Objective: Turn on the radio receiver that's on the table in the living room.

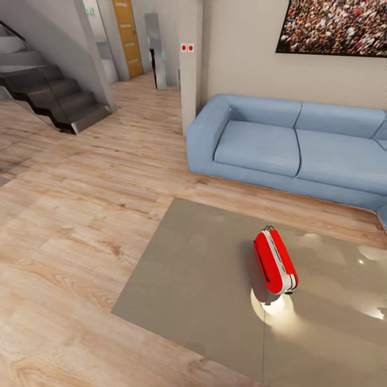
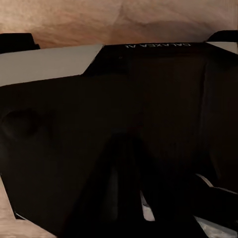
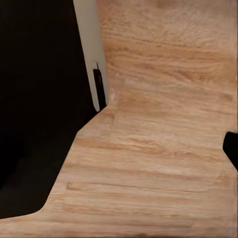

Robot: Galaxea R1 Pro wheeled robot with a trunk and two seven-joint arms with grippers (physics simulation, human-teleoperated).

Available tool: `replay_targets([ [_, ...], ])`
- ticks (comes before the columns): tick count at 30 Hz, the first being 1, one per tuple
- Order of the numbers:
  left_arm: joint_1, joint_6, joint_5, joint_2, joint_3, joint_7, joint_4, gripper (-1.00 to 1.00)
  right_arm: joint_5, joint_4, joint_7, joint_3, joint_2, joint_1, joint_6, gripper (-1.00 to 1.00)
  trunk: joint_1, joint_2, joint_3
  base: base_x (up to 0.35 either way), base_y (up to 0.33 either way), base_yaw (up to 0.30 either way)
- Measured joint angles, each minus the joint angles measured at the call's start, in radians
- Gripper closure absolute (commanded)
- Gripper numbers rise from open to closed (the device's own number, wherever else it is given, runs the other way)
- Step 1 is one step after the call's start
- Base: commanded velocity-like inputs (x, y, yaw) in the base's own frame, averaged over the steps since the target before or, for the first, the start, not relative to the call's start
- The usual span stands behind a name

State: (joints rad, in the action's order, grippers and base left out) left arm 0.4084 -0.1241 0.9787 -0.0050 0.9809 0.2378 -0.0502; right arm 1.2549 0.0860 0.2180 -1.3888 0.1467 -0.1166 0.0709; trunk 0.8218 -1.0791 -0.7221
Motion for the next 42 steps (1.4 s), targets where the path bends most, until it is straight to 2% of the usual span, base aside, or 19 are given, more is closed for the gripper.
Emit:
replay_targets([
  [4,-0.034,0.005,0.000,-0.004,0.000,-0.003,0.011,1.00,0.018,-0.013,-0.081,0.002,-0.011,0.000,0.003,-1.00,0.000,0.000,0.006,0.000,0.000,0.000],
  [10,-0.087,0.007,0.002,0.000,-0.001,-0.011,0.019,1.00,0.072,-0.017,-0.138,0.002,-0.027,0.000,0.006,-1.00,0.000,0.000,0.016,0.000,0.000,0.000],
  [17,-0.106,0.012,0.003,0.011,-0.002,-0.015,0.024,1.00,0.084,-0.017,-0.146,0.001,-0.030,0.000,0.007,-1.00,0.000,0.000,0.027,0.000,0.000,0.000],
  [24,-0.111,0.061,0.007,0.014,-0.002,-0.015,0.024,1.00,0.086,-0.017,-0.147,0.001,-0.030,0.000,0.008,-1.00,0.000,0.000,0.037,0.000,0.000,0.000],
  [42,-0.111,0.076,0.002,0.015,0.001,-0.015,0.021,1.00,0.084,-0.017,-0.146,0.002,-0.035,0.000,0.036,-1.00,0.000,0.000,0.053,0.000,0.000,0.000],
])
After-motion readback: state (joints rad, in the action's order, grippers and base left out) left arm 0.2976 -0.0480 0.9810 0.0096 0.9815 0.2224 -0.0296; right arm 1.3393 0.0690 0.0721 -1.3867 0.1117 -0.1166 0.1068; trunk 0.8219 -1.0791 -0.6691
